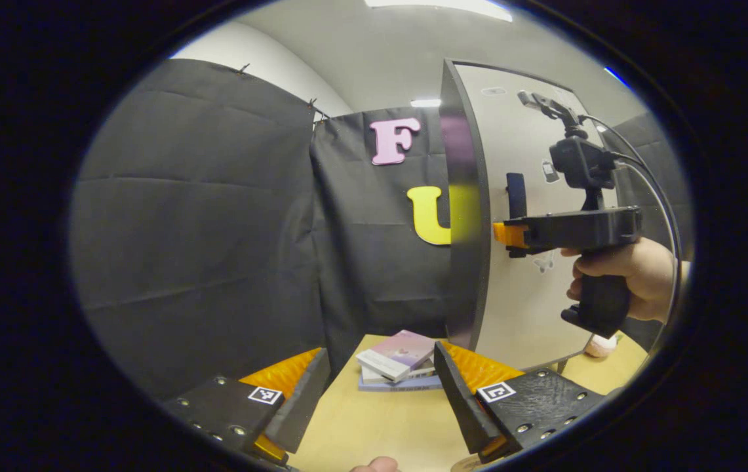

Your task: Open the cabinet door with the right hand, grasp the bottle in the cabinet with the left hand and place it on the coaster, then close the cabinet door with the right hand.

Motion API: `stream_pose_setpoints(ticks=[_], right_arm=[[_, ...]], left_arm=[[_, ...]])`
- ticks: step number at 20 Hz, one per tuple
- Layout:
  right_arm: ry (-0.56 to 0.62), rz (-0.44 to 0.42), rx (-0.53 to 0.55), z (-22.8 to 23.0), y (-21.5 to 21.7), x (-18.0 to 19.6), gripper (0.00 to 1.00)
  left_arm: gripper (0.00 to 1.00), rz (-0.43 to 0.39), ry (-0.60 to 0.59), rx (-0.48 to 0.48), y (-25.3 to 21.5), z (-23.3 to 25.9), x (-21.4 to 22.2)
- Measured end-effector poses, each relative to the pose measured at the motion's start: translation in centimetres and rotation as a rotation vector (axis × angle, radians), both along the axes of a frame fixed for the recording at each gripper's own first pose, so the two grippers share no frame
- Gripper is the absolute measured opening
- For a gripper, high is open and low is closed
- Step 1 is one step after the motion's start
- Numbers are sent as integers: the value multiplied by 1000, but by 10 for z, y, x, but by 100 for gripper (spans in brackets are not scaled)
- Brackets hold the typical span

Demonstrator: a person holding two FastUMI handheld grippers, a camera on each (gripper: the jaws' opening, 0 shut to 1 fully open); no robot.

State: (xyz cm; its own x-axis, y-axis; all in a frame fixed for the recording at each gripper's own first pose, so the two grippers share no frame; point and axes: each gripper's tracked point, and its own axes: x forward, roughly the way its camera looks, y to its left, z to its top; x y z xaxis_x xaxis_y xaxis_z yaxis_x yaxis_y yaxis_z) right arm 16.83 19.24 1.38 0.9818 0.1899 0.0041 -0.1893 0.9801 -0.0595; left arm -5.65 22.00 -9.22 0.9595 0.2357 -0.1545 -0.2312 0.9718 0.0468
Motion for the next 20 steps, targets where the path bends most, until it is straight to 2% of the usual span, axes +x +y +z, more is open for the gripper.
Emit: stream_pose_setpoints(ticks=[1, 6, 13, 20], right_arm=[[11, 2, 10, -1, 0, 1, 38], [73, 73, 13, -3, 1, -3, 27], [92, 148, 1, -2, 1, -17, 25], [91, 271, 0, -5, -6, -27, 25]], left_arm=[[92, 2, 1, 2, 2, 0, 0], [92, 7, 9, -10, 2, -8, -3], [92, 5, 52, -34, -6, -25, -11], [92, 74, 59, -36, -23, -15, -46]])
